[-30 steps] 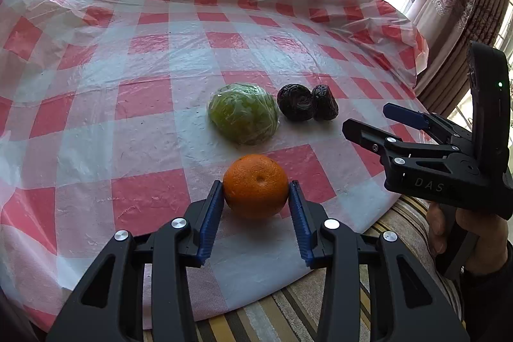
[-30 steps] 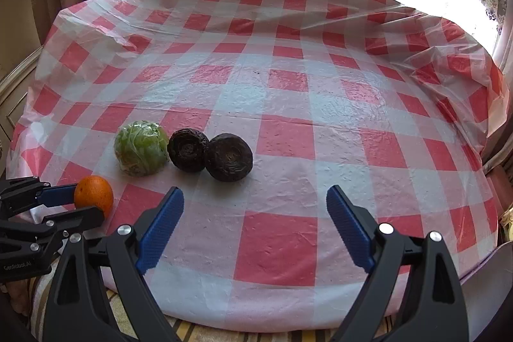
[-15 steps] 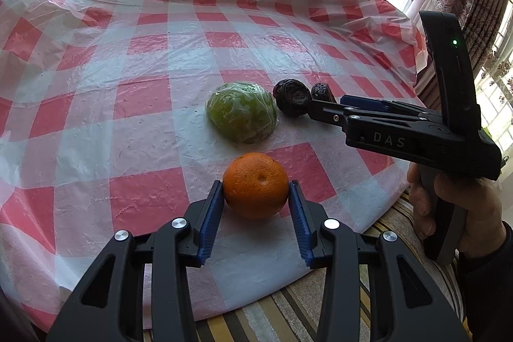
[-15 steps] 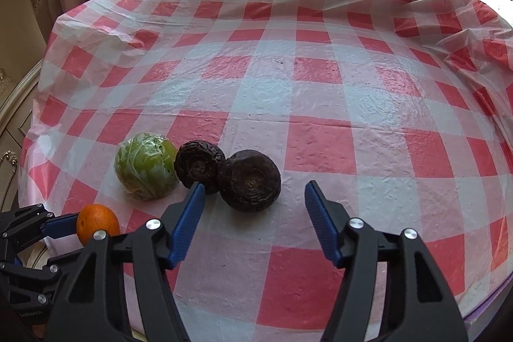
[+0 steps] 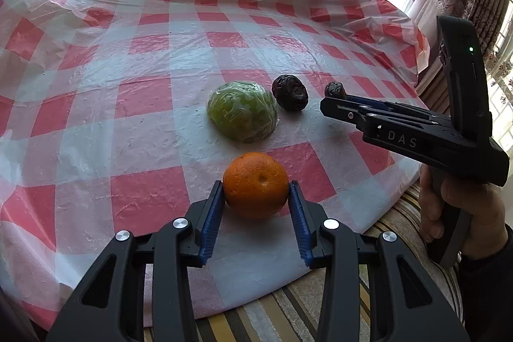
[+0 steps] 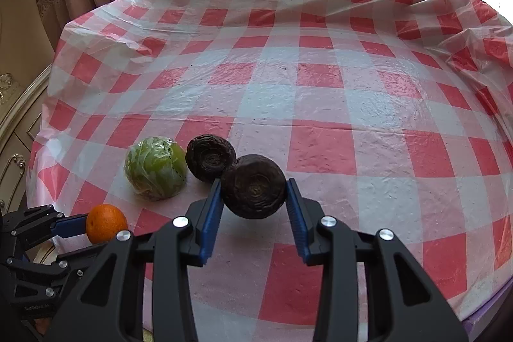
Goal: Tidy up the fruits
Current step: 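Grasp the orange with the left tool while the right tool grasps a dark brown fruit, then carry both fruits over the white box and open both tools to release them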
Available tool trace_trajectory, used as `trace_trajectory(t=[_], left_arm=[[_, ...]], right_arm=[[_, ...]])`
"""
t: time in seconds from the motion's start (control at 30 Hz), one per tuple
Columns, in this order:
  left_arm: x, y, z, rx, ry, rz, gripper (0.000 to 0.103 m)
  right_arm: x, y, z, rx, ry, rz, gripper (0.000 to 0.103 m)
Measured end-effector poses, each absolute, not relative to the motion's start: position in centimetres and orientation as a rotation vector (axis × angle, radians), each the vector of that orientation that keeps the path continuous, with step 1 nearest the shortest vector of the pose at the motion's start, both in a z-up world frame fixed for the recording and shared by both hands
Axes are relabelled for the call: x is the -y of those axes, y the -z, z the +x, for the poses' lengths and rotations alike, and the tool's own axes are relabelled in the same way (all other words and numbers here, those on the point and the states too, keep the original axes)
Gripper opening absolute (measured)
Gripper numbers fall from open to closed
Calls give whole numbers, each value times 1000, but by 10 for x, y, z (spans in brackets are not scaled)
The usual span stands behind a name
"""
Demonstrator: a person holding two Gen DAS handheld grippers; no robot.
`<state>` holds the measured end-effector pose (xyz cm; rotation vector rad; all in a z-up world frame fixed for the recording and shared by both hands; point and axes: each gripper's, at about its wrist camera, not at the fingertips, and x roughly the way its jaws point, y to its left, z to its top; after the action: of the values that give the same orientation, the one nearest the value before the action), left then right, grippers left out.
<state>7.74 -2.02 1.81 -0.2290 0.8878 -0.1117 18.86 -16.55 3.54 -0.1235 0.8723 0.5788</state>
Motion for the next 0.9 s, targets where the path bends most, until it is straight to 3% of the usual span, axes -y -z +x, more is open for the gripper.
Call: trace_trajectory(t=[0.9], left_arm=[[84, -77, 89, -835, 213, -7, 38]], right_arm=[[264, -57, 133, -842, -459, -101, 39]])
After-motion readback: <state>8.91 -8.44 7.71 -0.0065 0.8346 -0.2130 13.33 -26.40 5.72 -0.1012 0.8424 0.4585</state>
